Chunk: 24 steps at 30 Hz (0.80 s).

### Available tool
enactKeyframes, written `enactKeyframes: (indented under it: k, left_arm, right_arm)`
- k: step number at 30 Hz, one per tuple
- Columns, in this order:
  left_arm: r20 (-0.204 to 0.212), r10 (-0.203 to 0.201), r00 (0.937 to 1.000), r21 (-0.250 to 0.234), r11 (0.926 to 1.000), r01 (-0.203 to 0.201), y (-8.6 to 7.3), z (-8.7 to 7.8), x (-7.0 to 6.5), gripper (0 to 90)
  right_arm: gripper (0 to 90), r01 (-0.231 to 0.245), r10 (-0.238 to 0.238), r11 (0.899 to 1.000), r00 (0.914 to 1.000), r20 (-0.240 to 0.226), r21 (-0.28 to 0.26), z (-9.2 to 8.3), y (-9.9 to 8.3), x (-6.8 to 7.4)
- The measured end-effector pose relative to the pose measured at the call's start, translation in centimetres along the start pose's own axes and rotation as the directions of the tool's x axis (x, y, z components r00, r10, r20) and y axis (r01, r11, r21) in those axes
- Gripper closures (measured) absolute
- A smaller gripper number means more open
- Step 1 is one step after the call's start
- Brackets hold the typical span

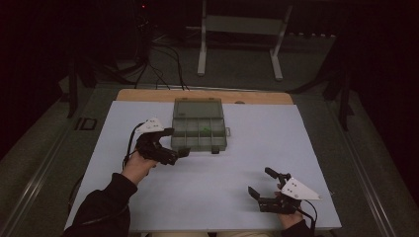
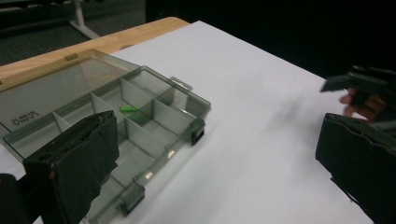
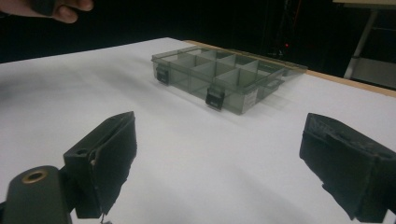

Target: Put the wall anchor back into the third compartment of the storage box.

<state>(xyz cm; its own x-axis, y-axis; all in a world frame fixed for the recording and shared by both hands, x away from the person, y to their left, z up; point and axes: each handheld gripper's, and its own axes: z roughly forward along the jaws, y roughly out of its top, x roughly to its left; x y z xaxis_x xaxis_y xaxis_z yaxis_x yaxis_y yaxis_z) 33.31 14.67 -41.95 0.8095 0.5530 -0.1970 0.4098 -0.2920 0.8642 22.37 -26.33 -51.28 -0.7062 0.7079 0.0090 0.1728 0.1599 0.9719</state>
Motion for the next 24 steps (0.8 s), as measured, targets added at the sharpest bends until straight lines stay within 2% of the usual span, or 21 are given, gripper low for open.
enactKeyframes:
  k: [11,13,19,24]
  left_arm:
    - [0.026,0.057,0.9981,-0.037,0.9977,-0.056,-2.5,-2.6,-1.7,0.0]
    - [0.030,0.056,0.9980,-0.048,0.9974,-0.055,-2.9,-2.9,-2.0,0.0]
    - [0.033,0.063,0.9975,-0.037,0.9974,-0.062,-4.6,-3.7,-2.7,0.0]
    - [0.037,0.046,0.9983,-0.042,0.9981,-0.044,-6.1,-4.4,-3.0,0.0]
  right_arm:
    - [11.0,0.003,-0.003,1.000,1.0000,0.000,0.001,0.0,0.0,0.1]
    - [11.0,0.003,-0.003,1.000,1.0000,-0.001,0.002,0.0,0.0,0.1]
    - [11.0,0.005,-0.005,1.000,1.0000,0.000,0.004,0.0,0.0,0.1]
    - [11.0,0.006,-0.006,1.000,1.0000,0.001,0.005,0.0,0.0,0.1]
